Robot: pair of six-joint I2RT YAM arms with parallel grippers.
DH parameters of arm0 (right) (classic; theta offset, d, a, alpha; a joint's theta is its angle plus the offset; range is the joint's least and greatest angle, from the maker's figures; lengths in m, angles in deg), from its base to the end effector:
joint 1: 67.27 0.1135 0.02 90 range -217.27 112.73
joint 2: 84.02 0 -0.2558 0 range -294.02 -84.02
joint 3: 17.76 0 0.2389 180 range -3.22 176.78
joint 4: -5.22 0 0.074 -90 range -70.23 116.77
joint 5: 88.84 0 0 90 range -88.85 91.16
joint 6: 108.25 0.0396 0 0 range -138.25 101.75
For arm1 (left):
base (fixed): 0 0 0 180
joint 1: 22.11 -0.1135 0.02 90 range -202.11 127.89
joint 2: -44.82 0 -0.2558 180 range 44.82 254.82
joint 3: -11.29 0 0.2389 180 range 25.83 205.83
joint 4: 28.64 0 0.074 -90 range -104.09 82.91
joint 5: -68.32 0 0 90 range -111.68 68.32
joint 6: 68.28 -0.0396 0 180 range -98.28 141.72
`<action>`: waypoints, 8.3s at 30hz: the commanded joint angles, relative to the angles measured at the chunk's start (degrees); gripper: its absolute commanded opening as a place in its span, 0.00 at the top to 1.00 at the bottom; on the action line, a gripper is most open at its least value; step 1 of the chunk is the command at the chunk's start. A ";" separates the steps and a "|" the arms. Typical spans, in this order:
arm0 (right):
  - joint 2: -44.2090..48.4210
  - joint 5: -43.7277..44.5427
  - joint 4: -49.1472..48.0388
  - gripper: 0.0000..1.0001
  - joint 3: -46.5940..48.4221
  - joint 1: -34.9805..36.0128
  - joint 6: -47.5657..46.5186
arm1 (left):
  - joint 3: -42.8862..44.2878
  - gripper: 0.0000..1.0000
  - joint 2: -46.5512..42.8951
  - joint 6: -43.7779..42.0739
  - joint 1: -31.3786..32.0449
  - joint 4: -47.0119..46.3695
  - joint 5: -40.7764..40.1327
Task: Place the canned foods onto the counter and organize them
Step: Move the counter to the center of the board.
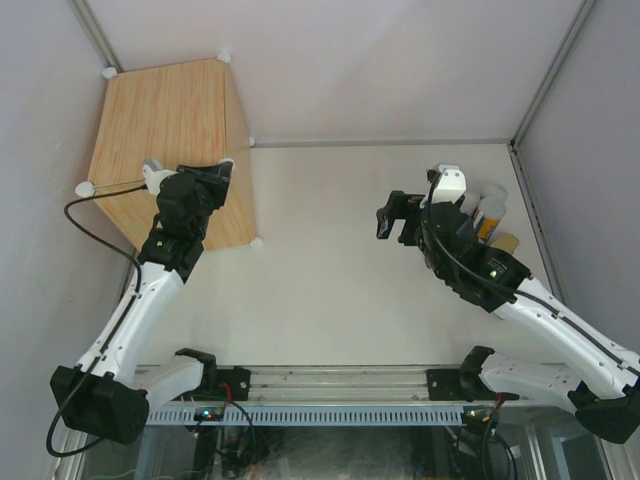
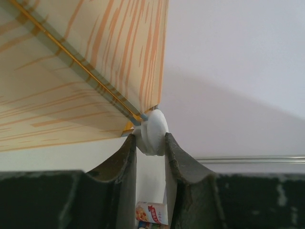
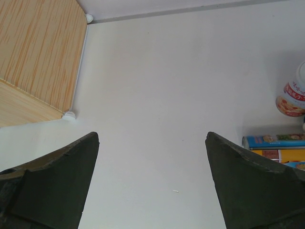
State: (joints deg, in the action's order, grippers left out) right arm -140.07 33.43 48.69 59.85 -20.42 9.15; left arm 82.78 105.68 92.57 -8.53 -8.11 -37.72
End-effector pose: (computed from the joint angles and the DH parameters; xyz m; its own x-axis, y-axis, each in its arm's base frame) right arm 0.1516 0.1308 0.3734 -0.3546 0.1907 -0.9154 -0.1295 0.9595 0.2501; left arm 0.2365 -0.0459 0.3617 -0.0181 -0.9296 -0.3680 -0.1706 0.3656 -0.9150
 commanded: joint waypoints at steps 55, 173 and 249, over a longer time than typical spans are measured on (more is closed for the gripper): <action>-7.21 -6.02 -15.46 0.08 2.23 0.98 0.63 | -8.62 0.95 -11.12 -14.43 6.70 -1.09 10.67; -47.16 -25.71 4.14 0.77 38.37 4.70 13.12 | -2.44 0.42 -27.09 -21.54 5.23 28.66 -21.70; -51.75 -32.72 3.70 0.68 47.35 7.62 9.40 | -1.52 0.42 -9.20 -24.25 -9.39 9.14 -14.83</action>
State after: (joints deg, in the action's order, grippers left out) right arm -188.66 8.60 48.96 106.30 -14.06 22.33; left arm 79.72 95.67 70.08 -16.55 1.11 -52.97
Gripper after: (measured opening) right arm 0.345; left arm 0.580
